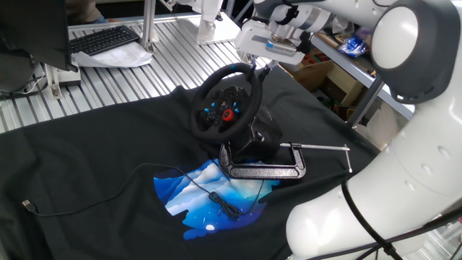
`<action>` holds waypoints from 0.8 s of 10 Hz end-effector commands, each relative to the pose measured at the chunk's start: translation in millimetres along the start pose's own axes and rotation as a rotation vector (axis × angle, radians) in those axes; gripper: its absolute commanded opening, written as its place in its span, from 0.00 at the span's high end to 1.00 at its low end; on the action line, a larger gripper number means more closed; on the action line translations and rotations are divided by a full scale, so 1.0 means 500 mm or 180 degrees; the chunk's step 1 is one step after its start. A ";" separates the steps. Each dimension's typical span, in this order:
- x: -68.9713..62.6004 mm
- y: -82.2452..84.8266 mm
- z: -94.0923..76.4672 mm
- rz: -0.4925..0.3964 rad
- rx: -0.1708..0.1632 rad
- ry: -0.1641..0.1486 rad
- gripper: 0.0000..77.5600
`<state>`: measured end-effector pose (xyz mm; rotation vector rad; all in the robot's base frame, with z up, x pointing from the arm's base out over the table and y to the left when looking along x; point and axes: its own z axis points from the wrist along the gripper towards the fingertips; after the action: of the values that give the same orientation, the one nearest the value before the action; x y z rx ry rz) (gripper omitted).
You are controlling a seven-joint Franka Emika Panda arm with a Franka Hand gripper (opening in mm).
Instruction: Rotate the steering wheel 90 degrees counterclockwise
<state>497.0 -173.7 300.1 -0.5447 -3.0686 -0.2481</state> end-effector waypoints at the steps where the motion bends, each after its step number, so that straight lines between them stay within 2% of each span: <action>1: -0.006 0.006 0.005 -0.0014 -0.0018 0.0034 0.99; 5: -0.019 0.008 0.010 -0.0020 -0.0023 0.0092 0.99; 8: -0.026 0.009 0.016 -0.0017 -0.0032 0.0098 0.99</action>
<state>510.8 -175.9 297.3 -0.5337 -3.0533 -0.2615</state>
